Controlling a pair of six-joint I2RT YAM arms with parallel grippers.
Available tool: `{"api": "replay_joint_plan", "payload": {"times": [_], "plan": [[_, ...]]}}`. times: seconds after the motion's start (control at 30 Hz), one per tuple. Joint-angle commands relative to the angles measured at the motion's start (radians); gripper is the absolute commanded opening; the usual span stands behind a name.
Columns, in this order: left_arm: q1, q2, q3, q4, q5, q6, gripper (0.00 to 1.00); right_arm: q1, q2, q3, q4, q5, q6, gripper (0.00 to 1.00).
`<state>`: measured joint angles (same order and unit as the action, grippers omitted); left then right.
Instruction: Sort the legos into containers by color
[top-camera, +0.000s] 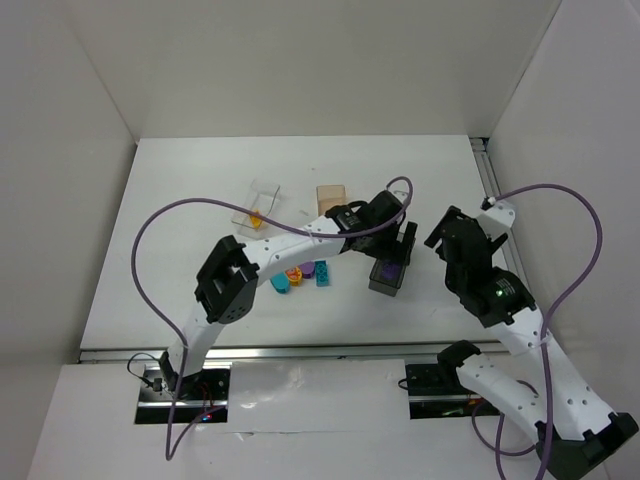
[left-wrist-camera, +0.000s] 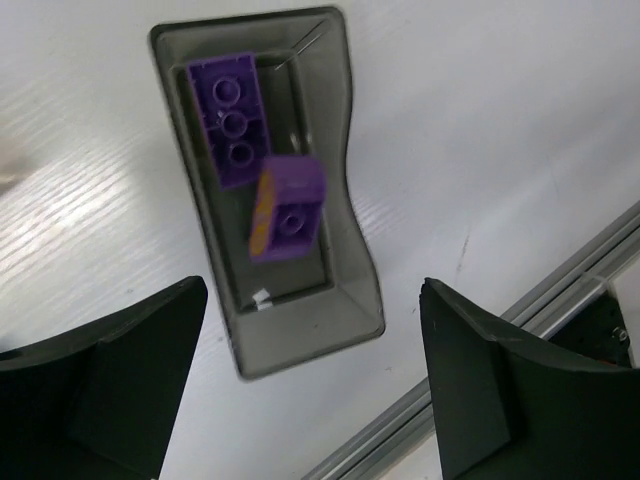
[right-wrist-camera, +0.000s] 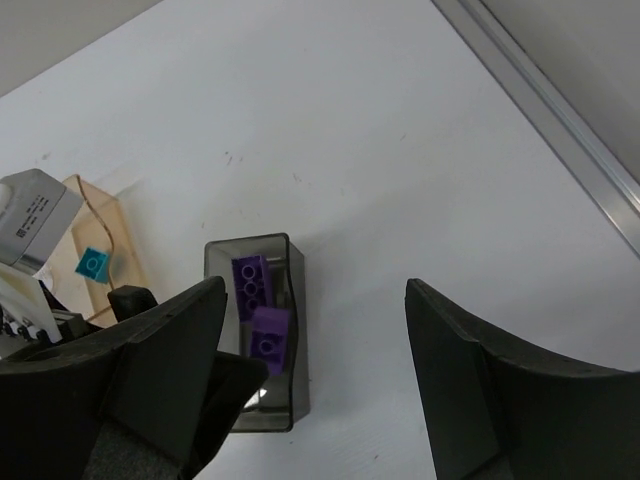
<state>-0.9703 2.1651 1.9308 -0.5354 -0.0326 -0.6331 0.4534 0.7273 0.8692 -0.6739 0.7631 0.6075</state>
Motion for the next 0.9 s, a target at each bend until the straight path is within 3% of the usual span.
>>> {"api": "replay_joint_plan", "payload": {"times": [0.0, 0.07, 0.13, 0.2, 0.27, 0.33, 0.37, 0.47, 0.53, 0.6, 0.7, 0.87], "plan": [[0.002, -0.149, -0.034, -0.041, -0.064, 0.003, 0.94, -0.004, 0.021, 0.051, 0.0, -0.072, -0.047, 0.8], [0.002, -0.236, -0.113, -0.069, -0.173, 0.012, 0.91, -0.004, 0.066, 0.051, 0.026, -0.151, -0.098, 0.8], [0.036, -0.374, -0.243, -0.095, -0.243, 0.001, 0.91, -0.004, 0.118, 0.051, 0.054, -0.322, -0.129, 0.8], [0.1, -0.462, -0.378, -0.113, -0.254, -0.013, 0.91, -0.004, 0.161, 0.025, 0.123, -0.504, -0.15, 0.81], [0.155, -0.581, -0.468, -0.113, -0.266, -0.013, 0.93, 0.06, 0.222, -0.01, 0.174, -0.565, -0.128, 0.82], [0.25, -0.652, -0.577, -0.149, -0.291, -0.04, 1.0, 0.155, 0.262, -0.019, 0.235, -0.518, -0.104, 0.82], [0.28, -0.686, -0.61, -0.149, -0.291, -0.04, 1.0, 0.259, 0.311, -0.019, 0.247, -0.486, -0.079, 0.82], [0.367, -0.804, -0.707, -0.158, -0.291, -0.04, 1.0, 0.404, 0.467, 0.052, 0.247, -0.373, -0.068, 0.83], [0.404, -0.87, -0.739, -0.158, -0.302, -0.05, 1.0, 0.51, 0.564, 0.102, 0.217, -0.332, -0.057, 0.95], [0.467, -0.913, -0.774, -0.158, -0.302, -0.05, 1.0, 0.572, 0.697, 0.161, 0.208, -0.286, -0.048, 0.95], [0.502, -0.932, -0.8, -0.158, -0.251, -0.05, 1.0, 0.584, 0.811, 0.185, 0.241, -0.303, -0.06, 0.95], [0.524, -0.95, -0.834, -0.167, -0.23, -0.05, 1.0, 0.519, 0.868, 0.162, 0.355, -0.411, -0.081, 0.88]]}}
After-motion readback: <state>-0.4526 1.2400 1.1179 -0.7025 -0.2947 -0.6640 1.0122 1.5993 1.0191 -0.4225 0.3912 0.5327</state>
